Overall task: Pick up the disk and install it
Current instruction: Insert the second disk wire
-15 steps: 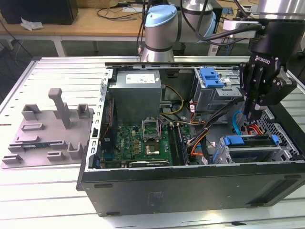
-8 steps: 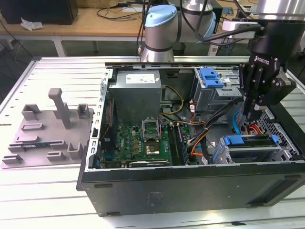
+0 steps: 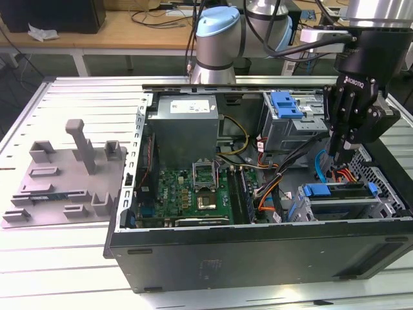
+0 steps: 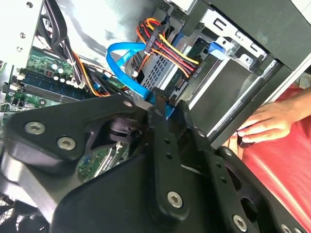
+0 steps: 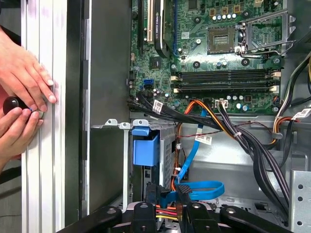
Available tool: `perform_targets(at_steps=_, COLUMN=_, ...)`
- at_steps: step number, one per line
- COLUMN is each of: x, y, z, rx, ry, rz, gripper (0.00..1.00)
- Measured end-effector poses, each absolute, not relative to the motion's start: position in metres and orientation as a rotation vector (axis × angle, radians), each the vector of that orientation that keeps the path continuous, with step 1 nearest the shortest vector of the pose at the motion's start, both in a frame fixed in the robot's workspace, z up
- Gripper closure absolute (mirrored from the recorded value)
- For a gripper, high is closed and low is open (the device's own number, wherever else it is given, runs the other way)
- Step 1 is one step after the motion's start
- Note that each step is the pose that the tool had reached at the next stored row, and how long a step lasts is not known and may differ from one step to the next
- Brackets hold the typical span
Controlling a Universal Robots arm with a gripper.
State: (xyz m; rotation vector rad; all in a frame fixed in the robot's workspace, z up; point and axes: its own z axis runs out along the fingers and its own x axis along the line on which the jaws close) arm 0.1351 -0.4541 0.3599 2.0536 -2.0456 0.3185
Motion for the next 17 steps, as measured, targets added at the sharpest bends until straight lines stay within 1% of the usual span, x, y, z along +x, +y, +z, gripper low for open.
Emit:
perform_targets(at_steps=1, x=0.1351, y=-0.4541, z=0.3599, rx=2.054, ry=-2.046, rz=0.319, gripper=0.71)
perform_targets(at_steps=2, x=0.1351, y=-0.4541, z=0.3599, rx=2.054, ry=-2.046, rz=0.319, gripper=0.78)
perform_targets(at_steps=3, x=0.1351, y=-0.4541, z=0.3599, rx=2.054, ry=-2.046, rz=0.319, gripper=0.78)
perform_targets(at_steps=4, x=0.1351, y=-0.4541, z=0.3599, rx=2.054, ry=-2.046, rz=0.319, gripper=0.84)
perform_targets(at_steps=17, x=0.1351, y=-0.4546, z=0.3597, rx=2.055, ry=-2.047, rz=0.317, gripper=0.84)
